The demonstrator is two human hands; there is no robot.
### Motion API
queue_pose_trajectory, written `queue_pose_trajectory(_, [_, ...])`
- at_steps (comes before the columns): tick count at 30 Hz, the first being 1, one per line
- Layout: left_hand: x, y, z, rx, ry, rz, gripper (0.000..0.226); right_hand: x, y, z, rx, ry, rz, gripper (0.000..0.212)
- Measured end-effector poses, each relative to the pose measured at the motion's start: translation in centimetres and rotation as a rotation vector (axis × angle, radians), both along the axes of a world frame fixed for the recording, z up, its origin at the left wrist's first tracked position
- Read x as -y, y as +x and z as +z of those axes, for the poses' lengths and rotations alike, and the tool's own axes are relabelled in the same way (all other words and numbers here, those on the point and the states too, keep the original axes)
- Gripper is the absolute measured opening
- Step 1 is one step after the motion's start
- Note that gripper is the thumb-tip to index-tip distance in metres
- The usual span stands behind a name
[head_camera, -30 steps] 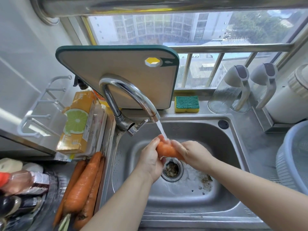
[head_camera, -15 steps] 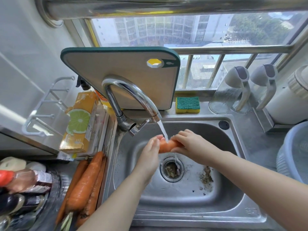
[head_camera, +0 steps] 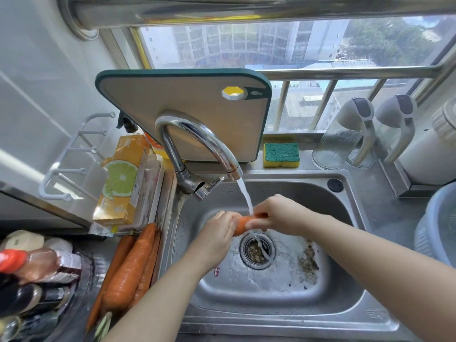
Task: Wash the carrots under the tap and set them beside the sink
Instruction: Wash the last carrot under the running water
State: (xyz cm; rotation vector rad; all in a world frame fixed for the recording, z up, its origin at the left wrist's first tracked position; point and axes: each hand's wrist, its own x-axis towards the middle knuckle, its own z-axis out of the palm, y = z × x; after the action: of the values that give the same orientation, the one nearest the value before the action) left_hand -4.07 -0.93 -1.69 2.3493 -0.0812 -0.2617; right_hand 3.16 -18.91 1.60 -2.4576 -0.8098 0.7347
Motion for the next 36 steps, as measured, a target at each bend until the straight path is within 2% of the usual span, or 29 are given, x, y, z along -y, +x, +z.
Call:
queue_pose_trajectory(5, [-0.8,-0.6,-0.1,-0.031,-0.014,0.072,0.032,1.0,0.7,0.0,-0.402,0.207,-0.161,0.013])
queue_pose_trajectory(7, [-0.9,-0.7,0.2,-0.07,-0.02,0.081,0.033,1.1,0.6,-0.7,-0.605,0.348,-0.297,0.013])
queue_pose_trajectory(9, [-0.9,-0.8,0.4,-0.134,-0.03,0.046,0.032,1.0,0.4,-0.9,-0.693,0.426,-0.397,0.019])
queue_pose_trajectory(11, [-0.8,-0.8,0.5,-0.171,-0.032,-0.004,0.032,0.8,0.2,-0.6,-0.588,0.415,-0.41,0.016])
queue_pose_trajectory(15, [0.2,-0.4,0.6,-0.183,-0.041,-0.032,0.027,-0.5,-0.7,-0.2,-0.264,0.325,-0.483,0.016])
queue_pose_trajectory(17, [1.0,-0.2,0.4,-0.188,-0.039,-0.051,0.027,-1.4,-1.3,-0.6,-0.153,0.306,-0.523,0.025])
queue_pose_trajectory(19, [1.6,-0.1,0.3,-0.187,-0.035,-0.028,0.031,-2.0,-1.9,-1.1,-0.086,0.317,-0.557,0.024])
queue_pose_trajectory(21, [1.6,0.0,0.2,-0.176,0.011,0.016,0.031,-2.1,-2.1,-1.5,-0.135,0.378,-0.577,0.017])
queue_pose_trajectory(24, [1.1,0.4,0.2,-0.161,0.096,0.06,0.04,-1.4,-1.8,-2.1,-0.295,0.509,-0.57,0.023])
queue_pose_trajectory(27, [0.9,0.5,0.6,-0.238,0.053,0.048,0.045,-0.7,-1.8,-2.5,-0.479,0.656,-0.582,0.016])
queue_pose_trajectory(31, [1.4,-0.2,1.0,-0.441,-0.158,0.012,0.038,-1.5,-2.4,-3.1,-0.386,0.573,-0.695,0.035])
queue_pose_trajectory(33, [1.8,-0.4,1.1,-0.415,-0.171,-0.002,0.03,-2.2,-2.8,-3.3,-0.367,0.589,-0.79,0.037])
queue_pose_trajectory(36, [1.9,-0.2,1.0,-0.339,-0.16,0.057,0.016,-2.8,-3.2,-3.4,-0.507,0.735,-0.813,0.025])
